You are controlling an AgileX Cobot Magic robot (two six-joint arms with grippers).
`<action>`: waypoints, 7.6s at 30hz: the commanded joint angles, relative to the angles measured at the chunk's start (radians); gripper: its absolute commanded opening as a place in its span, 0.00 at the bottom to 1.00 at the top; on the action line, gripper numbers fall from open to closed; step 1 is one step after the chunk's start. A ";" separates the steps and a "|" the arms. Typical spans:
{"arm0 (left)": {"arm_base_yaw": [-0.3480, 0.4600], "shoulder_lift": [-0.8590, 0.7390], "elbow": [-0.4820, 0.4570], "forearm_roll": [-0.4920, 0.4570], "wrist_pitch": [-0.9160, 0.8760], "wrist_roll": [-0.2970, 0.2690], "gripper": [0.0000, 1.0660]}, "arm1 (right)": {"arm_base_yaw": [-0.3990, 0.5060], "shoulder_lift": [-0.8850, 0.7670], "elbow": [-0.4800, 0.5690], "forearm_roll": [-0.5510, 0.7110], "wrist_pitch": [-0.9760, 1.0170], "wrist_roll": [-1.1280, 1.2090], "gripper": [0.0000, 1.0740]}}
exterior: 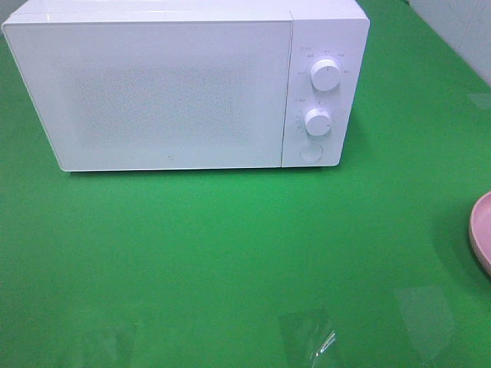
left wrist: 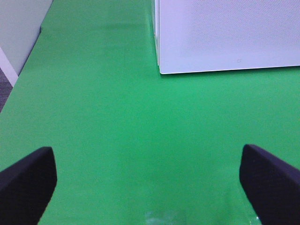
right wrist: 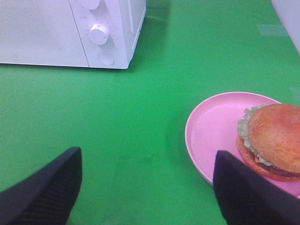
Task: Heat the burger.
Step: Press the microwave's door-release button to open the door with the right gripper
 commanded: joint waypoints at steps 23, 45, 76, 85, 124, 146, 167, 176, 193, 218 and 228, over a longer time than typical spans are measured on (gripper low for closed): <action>0.003 -0.022 0.004 -0.009 -0.013 0.002 0.92 | -0.003 0.073 -0.046 -0.011 -0.069 0.042 0.71; 0.003 -0.022 0.004 -0.009 -0.013 0.002 0.92 | -0.003 0.400 -0.038 -0.069 -0.436 0.029 0.71; 0.003 -0.022 0.004 -0.009 -0.013 0.002 0.92 | -0.003 0.868 -0.038 -0.105 -1.031 0.027 0.71; 0.003 -0.022 0.004 -0.009 -0.013 0.002 0.92 | -0.003 1.025 0.048 -0.065 -1.341 -0.019 0.71; 0.003 -0.022 0.004 -0.009 -0.013 0.002 0.92 | 0.509 1.156 0.258 0.777 -1.930 -0.632 0.71; 0.003 -0.022 0.004 -0.009 -0.013 0.002 0.92 | 0.627 1.485 0.202 0.869 -2.120 -0.541 0.71; 0.003 -0.022 0.004 -0.009 -0.013 0.002 0.92 | 0.742 1.715 0.019 0.939 -2.169 -0.540 0.71; 0.003 -0.022 0.004 -0.009 -0.013 0.002 0.92 | 0.742 1.722 0.019 0.937 -2.169 -0.340 0.71; 0.003 -0.022 0.004 -0.009 -0.013 0.002 0.92 | 0.742 1.722 0.019 0.937 -2.166 0.585 0.39; 0.003 -0.022 0.004 -0.009 -0.013 0.002 0.92 | 0.732 1.722 0.019 0.896 -1.978 1.034 0.00; 0.003 -0.022 0.004 -0.009 -0.013 0.002 0.92 | 0.633 1.731 0.019 0.833 -1.904 1.077 0.00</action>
